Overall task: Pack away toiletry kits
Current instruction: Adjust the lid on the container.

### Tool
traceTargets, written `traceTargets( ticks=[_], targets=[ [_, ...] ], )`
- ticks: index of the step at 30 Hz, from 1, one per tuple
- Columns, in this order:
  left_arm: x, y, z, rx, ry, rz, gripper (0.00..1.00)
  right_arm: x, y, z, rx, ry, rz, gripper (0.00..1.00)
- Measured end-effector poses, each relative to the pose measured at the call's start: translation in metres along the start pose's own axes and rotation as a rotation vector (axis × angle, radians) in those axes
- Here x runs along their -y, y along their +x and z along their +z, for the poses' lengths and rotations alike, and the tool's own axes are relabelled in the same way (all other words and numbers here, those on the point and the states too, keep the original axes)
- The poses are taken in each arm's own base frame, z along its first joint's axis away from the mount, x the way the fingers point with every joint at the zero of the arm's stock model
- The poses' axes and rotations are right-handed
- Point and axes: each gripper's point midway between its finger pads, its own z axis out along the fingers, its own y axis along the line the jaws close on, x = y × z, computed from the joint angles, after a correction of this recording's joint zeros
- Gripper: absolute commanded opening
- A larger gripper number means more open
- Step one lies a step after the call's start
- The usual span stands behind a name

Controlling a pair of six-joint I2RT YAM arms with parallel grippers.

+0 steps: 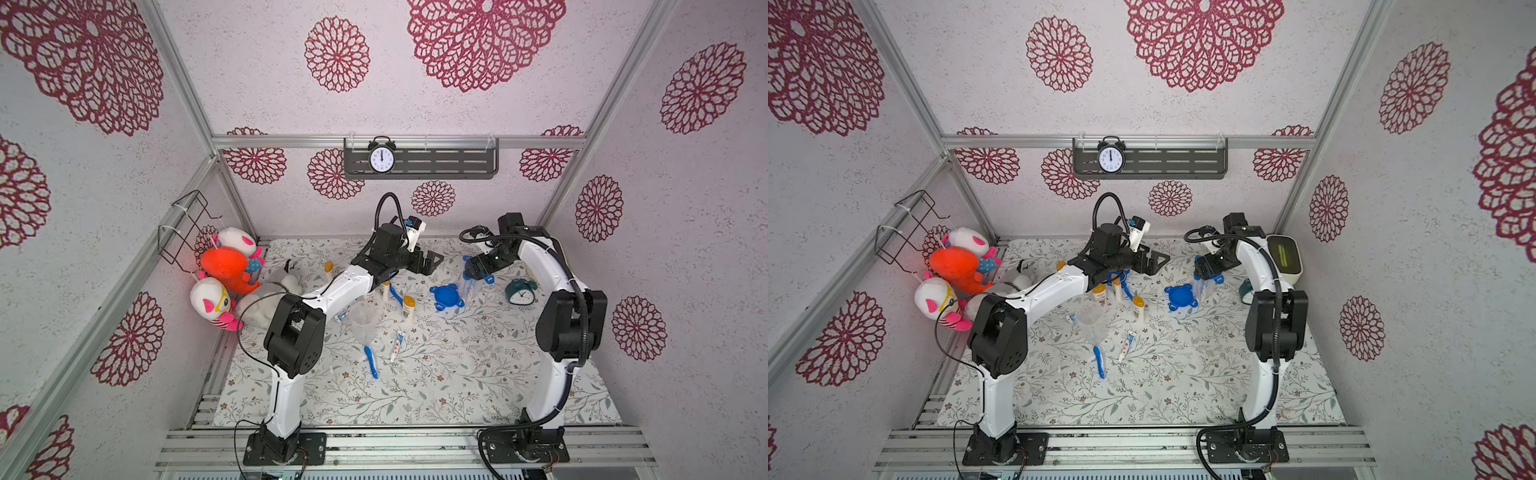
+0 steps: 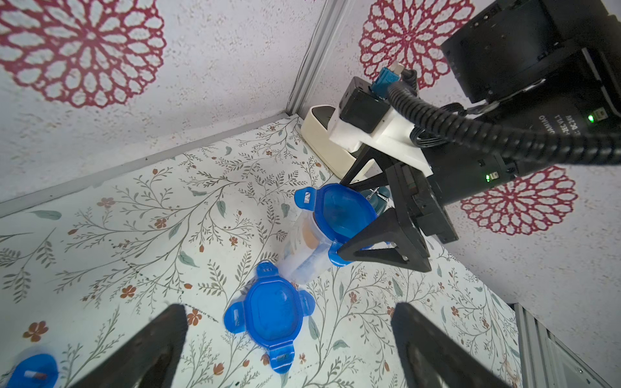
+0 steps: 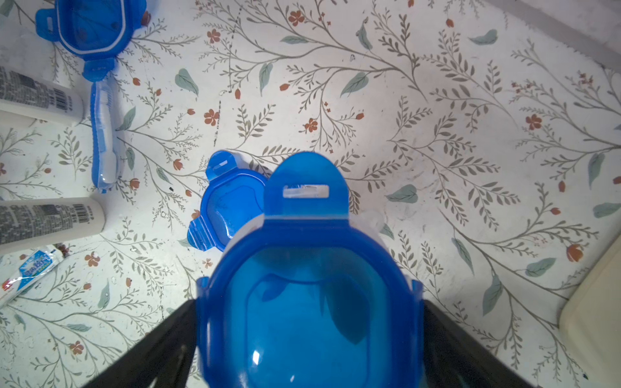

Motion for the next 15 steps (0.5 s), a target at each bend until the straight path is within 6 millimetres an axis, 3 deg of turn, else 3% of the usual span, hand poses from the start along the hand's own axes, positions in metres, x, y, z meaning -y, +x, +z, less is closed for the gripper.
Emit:
traceTargets(
  ticks=[10, 15],
  targets=[
    [0.0022, -0.008, 0.0021, 0.014, 0.01, 0.006, 0.99, 0.0017, 0.0008, 0.0027, 0.004, 0.047, 0.012, 0.98],
    [0.0018, -0.0062, 0.0024, 0.008, 0.009, 0.004, 0.99, 0.0034, 0.0015, 0.004, -0.008, 0.072, 0.031, 0.8]
  ],
)
